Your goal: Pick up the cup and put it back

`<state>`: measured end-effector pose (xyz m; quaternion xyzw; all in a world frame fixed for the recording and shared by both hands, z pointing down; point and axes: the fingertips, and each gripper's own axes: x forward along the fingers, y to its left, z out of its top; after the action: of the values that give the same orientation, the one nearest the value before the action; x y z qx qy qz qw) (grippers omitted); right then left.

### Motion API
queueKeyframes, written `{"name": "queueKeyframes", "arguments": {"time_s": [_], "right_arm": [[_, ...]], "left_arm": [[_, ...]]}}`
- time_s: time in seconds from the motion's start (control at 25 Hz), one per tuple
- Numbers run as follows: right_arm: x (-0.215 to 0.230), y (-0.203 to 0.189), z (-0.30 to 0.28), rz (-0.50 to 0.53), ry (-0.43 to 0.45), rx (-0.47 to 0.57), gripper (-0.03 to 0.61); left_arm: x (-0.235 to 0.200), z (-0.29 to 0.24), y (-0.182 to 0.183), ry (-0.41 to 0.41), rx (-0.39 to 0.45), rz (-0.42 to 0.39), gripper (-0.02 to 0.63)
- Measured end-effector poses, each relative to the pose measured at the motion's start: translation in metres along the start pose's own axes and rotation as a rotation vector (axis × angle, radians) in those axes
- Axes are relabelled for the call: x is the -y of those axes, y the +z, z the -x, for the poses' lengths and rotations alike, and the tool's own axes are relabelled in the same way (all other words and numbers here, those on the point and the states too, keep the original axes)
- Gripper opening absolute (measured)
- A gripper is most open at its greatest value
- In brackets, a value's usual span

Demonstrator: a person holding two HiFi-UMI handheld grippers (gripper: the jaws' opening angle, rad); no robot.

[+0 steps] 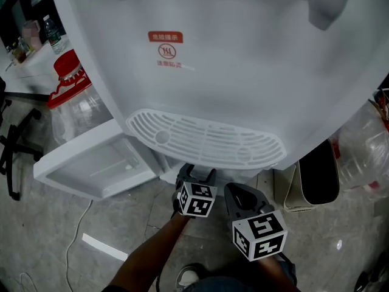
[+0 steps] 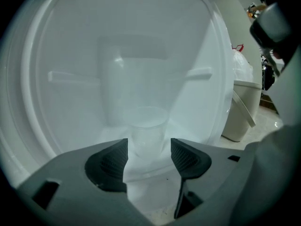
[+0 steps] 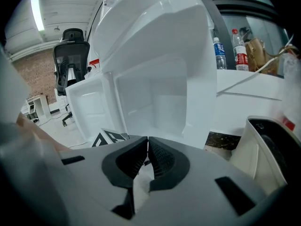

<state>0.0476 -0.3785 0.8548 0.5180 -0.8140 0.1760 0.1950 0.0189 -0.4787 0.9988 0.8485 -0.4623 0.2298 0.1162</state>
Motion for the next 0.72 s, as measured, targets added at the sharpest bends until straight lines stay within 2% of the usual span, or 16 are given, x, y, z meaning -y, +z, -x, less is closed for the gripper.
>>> {"name": "queueKeyframes", "arguments": {"time_s": [0.36,0.52,0.72], "right_arm": [[-0.014,0.013,0.001,-0.019,0.036,0.014,0.023],[-0.020,0.020,0.008,-0.047,0.050,0.011,0.021],[-0.029,0.032,0.024,-0.080,0.068,-0.018,0.021]], "left_arm": [[-0.004,0.035,0.008,0.001,0.010,0.002,0.273],[0.002,0.061,0.016,-0.013,-0.004,0.027,0.237],[0.014,0.108,0.044,-0.028,0.001,0.046,0.191]]}}
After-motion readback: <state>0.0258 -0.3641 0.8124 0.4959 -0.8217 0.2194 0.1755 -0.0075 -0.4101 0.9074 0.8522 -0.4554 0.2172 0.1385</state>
